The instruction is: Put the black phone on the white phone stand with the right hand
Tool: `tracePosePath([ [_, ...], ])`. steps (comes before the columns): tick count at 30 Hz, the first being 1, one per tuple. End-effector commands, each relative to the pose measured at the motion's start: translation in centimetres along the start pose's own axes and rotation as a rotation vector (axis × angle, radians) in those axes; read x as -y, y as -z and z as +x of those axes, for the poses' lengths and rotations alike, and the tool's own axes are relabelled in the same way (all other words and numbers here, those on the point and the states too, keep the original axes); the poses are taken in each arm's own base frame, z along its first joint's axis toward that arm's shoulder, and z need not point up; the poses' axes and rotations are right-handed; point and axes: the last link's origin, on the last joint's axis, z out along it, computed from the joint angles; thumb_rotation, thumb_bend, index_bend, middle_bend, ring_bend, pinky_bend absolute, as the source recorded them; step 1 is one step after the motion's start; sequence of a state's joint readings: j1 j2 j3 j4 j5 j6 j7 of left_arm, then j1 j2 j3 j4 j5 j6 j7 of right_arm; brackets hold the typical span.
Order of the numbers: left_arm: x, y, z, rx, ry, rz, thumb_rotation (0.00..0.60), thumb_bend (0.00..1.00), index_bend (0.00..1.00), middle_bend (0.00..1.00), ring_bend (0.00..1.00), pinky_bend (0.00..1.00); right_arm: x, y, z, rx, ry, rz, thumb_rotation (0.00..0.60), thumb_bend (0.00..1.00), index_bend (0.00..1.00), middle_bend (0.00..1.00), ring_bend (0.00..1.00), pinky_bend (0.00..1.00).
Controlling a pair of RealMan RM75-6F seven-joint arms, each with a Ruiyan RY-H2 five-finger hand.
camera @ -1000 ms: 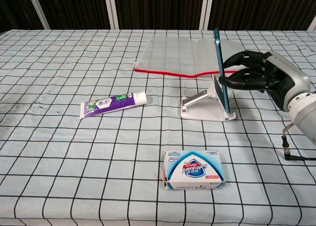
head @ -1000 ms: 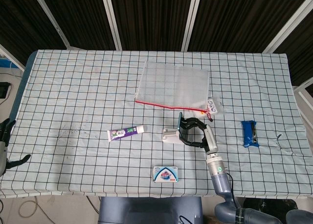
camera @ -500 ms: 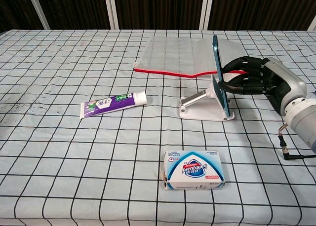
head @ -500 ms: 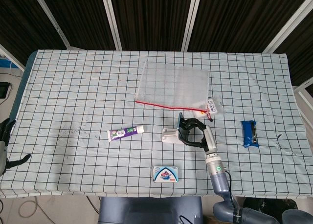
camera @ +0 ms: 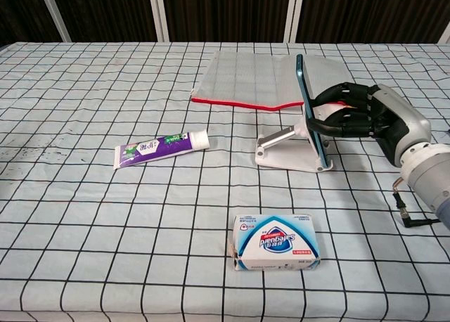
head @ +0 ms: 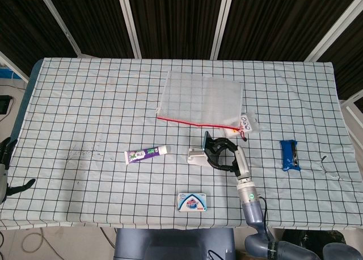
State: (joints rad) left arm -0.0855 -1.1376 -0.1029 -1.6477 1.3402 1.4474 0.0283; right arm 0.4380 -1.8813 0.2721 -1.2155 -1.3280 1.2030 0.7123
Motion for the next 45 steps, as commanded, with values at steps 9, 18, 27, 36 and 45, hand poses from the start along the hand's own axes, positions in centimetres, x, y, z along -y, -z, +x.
tracePosePath([
  [9,0.0,0.0,0.0,0.000,0.002,0.002,0.600,0.00,0.00,0.00,0.00,0.00,0.1,-0.1,-0.1,0.005,0.012,0.004,0.600,0.40,0.47,0.43,0.40,0.25],
  [18,0.0,0.0,0.0,0.002,0.002,0.003,0.600,0.00,0.00,0.00,0.00,0.00,-0.6,0.3,-0.3,0.047,0.069,-0.026,0.600,0.07,0.24,0.24,0.23,0.18],
  [27,0.0,0.1,0.1,0.002,0.005,0.004,0.600,0.00,0.00,0.00,0.00,0.00,-0.6,0.5,-0.2,0.051,0.133,-0.037,0.600,0.02,0.09,0.12,0.09,0.15],
  [36,0.0,0.1,0.1,0.002,0.005,0.002,0.600,0.00,0.00,0.00,0.00,0.00,-0.4,1.2,1.2,0.075,0.259,-0.049,0.600,0.00,0.00,0.01,0.01,0.14],
  [45,0.0,0.2,0.1,-0.003,-0.009,-0.007,0.600,0.00,0.00,0.00,0.00,0.00,2.0,2.9,7.0,0.108,0.606,-0.062,0.600,0.00,0.00,0.00,0.00,0.14],
])
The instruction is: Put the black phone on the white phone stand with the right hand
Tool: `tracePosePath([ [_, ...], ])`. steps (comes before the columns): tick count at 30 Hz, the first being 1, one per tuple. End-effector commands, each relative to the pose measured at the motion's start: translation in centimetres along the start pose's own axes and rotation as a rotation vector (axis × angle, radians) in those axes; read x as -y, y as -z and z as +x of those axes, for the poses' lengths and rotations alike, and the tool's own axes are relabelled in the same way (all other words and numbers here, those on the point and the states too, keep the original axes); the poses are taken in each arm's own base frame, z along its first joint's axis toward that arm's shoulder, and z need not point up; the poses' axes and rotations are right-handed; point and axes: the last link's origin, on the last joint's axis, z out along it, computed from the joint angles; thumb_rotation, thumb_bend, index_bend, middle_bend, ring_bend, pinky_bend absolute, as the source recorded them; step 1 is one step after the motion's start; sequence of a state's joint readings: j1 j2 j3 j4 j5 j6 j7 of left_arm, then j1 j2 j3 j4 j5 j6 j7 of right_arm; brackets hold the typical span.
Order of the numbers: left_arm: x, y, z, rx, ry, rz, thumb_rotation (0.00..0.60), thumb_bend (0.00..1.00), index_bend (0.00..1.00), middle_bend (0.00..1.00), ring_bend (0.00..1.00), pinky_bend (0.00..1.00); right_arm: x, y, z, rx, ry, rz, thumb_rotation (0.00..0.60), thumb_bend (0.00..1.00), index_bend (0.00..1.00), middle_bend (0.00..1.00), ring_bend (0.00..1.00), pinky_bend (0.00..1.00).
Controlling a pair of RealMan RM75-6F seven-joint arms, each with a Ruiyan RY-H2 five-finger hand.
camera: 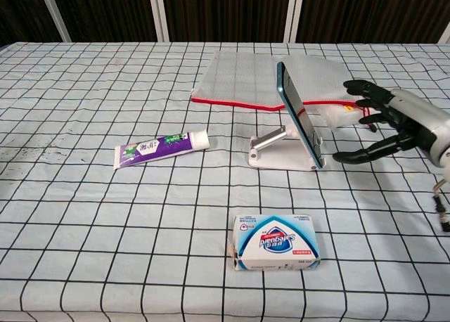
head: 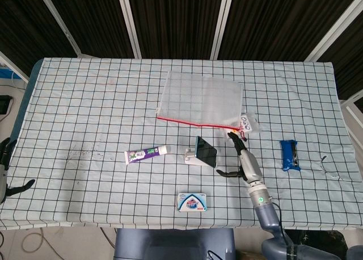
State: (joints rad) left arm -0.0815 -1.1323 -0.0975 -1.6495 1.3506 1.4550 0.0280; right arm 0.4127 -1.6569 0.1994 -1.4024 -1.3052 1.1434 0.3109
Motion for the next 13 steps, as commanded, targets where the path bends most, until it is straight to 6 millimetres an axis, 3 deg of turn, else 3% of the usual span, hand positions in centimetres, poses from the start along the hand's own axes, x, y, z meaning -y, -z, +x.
tracePosePath([
  [1,0.0,0.1,0.0,-0.001,-0.008,-0.002,0.600,0.00,0.00,0.00,0.00,0.00,-0.3,1.8,4.2,0.006,0.214,-0.018,0.600,0.00,0.00,0.00,0.00,0.14],
  [9,0.1,0.4,0.0,-0.009,-0.049,-0.005,0.600,0.00,0.00,0.00,0.00,0.00,-2.2,7.1,13.1,-0.107,0.640,-0.123,0.600,0.00,0.00,0.00,0.00,0.14],
  [13,0.0,0.6,-0.1,-0.012,-0.067,-0.004,0.600,0.00,0.00,0.00,0.00,0.00,-3.2,9.9,15.0,-0.160,0.778,-0.174,0.600,0.00,0.00,0.00,0.00,0.14],
])
